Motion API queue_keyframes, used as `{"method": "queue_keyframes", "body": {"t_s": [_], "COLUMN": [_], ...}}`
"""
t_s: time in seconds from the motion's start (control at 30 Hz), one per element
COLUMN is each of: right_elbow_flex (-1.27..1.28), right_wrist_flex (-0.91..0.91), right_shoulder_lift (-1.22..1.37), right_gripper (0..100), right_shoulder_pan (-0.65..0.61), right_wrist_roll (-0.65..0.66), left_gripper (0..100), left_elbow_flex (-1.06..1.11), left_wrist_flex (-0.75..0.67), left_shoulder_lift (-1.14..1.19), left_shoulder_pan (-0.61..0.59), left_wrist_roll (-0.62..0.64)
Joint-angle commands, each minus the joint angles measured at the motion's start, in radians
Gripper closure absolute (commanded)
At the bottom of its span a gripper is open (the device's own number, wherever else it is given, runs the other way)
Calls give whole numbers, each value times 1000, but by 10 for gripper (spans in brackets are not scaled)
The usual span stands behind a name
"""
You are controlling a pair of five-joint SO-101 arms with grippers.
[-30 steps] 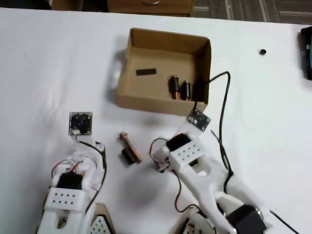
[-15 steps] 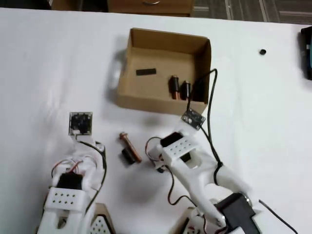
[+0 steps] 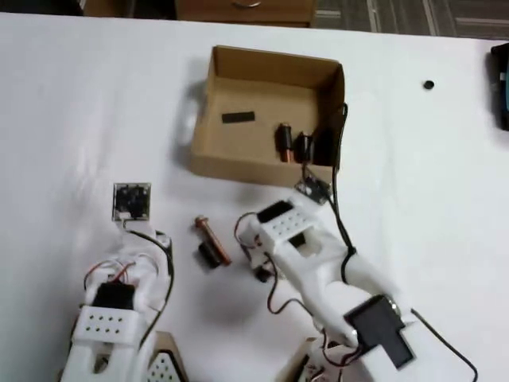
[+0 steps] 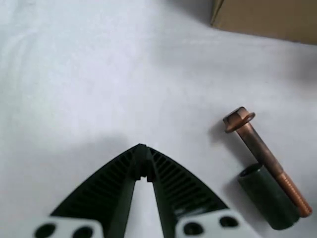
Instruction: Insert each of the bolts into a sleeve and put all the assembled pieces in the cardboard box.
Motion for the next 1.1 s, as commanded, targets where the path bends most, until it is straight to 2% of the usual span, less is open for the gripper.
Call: {"method": "queue_keyframes", "body": {"t_s": [0.0, 0.1, 0.2, 0.3, 0.43, 0.53, 0.73, 0.93, 1.07], "right_elbow_flex": [-164, -290, -416, -545, -704, -830, -1043, -1204, -1247], "right_wrist_flex": [125, 225, 298, 363, 466, 535, 585, 584, 582], "right_shoulder_lift": [-4, -4, -4, -4, -4, -4, -4, 2, 4], "right_gripper": [978, 978, 978, 978, 978, 977, 977, 977, 977], "right_shoulder_pan": [15, 15, 30, 107, 246, 344, 469, 633, 684], "right_wrist_roll": [21, 117, 175, 186, 187, 189, 331, 344, 370], "left_gripper": [978, 978, 978, 978, 979, 979, 979, 979, 979], "left_elbow_flex": [-4, -7, -38, -151, -341, -452, -584, -696, -768], "left_wrist_flex": [-12, -11, 14, 164, 391, 509, 646, 744, 816], "left_shoulder_lift": [-8, -8, -8, -8, -6, -5, -3, -2, -2], "left_shoulder_pan": [11, 11, 9, 12, 14, 38, 229, 373, 525], "left_wrist_roll": [-5, 3, 81, 124, 127, 124, 124, 124, 129]}}
